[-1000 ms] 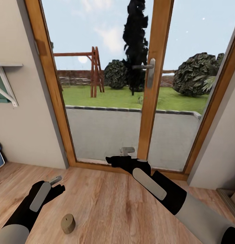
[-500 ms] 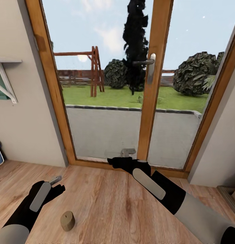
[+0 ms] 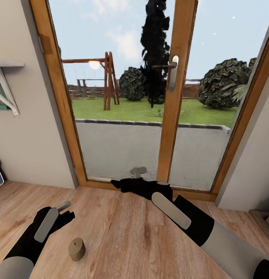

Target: Place each of the two pumpkins and all three candles from the living room inside a cabinet in the living room (use any cabinet), then make sure every cabinet is closed, and position the cauldron so it is next to a table in the living room.

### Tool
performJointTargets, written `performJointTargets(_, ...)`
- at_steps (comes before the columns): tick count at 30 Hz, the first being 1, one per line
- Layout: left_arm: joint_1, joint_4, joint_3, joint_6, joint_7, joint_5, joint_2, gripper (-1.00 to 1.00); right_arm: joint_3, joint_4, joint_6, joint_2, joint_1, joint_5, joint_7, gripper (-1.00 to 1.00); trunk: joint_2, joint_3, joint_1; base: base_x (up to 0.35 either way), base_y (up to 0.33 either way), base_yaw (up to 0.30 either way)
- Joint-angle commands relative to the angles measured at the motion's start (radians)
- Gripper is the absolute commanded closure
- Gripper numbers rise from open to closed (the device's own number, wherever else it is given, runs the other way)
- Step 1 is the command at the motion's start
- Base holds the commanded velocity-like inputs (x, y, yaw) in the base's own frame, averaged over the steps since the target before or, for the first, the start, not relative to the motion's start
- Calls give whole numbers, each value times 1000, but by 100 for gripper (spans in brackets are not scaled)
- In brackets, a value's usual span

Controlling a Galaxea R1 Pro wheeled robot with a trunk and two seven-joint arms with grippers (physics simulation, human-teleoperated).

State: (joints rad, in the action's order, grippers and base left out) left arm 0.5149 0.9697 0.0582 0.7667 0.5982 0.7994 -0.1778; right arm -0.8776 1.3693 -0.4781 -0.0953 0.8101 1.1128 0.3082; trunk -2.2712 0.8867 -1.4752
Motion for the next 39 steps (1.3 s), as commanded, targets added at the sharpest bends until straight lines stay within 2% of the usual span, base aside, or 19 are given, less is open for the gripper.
performJointTargets(1,1,1,0,2,9,11,0,-100,-2,5,1,-2,1,10,-21,-100,-8,4,-4,0,0,0)
performJointTargets(4,1,1,0,2,9,11,1,-100,-2,9,1,-4,1,11,-81,-100,-29,14,-15,0,0,0)
performJointTargets(9,1,1,0,2,9,10,0,-100,-3,9,1,-4,1,11,-117,-100,-64,29,-34,0,0,0)
performJointTargets(32,1,2,0,3,10,11,0,-100,-3,-13,0,0,1,11,-121,-100,-225,101,-123,0,0,0)
performJointTargets(39,1,11,1,4,12,12,-3,-100,-3,-13,0,0,1,13,-118,-100,-230,128,-128,0,0,0)
